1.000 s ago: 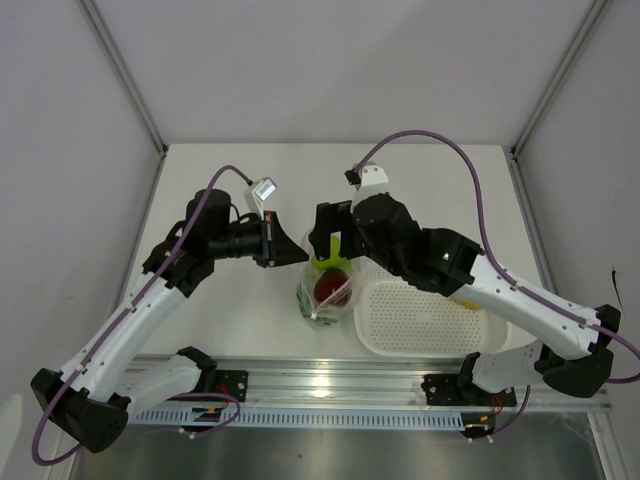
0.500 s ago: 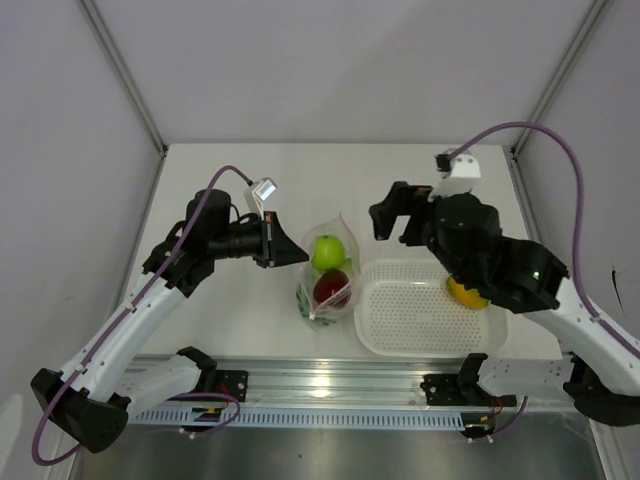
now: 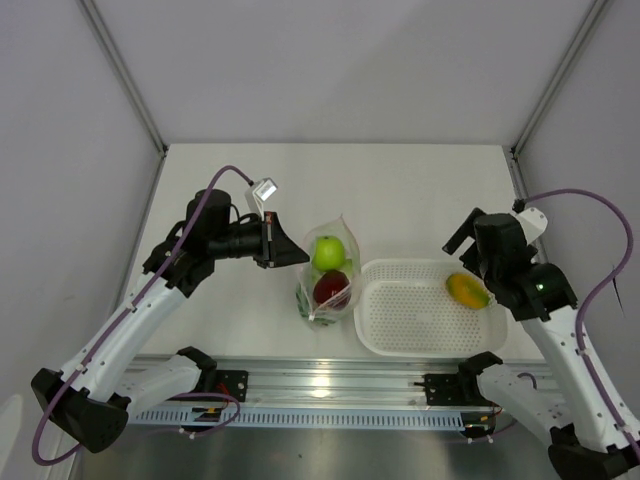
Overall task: Place the food in the zip-top bag and seal the zipper
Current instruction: Pick up the fake fruit from the bin.
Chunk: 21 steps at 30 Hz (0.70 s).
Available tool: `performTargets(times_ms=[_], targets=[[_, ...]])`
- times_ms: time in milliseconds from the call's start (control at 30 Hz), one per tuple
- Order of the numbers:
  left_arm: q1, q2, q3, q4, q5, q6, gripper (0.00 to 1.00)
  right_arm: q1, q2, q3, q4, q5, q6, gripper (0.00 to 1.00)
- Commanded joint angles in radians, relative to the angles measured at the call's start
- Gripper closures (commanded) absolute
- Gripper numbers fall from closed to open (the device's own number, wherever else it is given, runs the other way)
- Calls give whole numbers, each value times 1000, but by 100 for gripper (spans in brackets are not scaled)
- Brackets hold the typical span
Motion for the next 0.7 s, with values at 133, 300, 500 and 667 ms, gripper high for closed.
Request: performTargets(times_ms=[133,300,500,667], targets=[[5,-12,1,27,23,-11,99,-323,-43,-245,17,-324,94,1],[5,-12,-5,27,22,-8,99,-432,-36,-324,-25,-306,162,1],[5,-6,-11,42,34,-17,99,-494,-19,-399,37,-309,184,4],[5,-8,-14,39,30,-14,99,-494,15,-437,92,-280,238,7]])
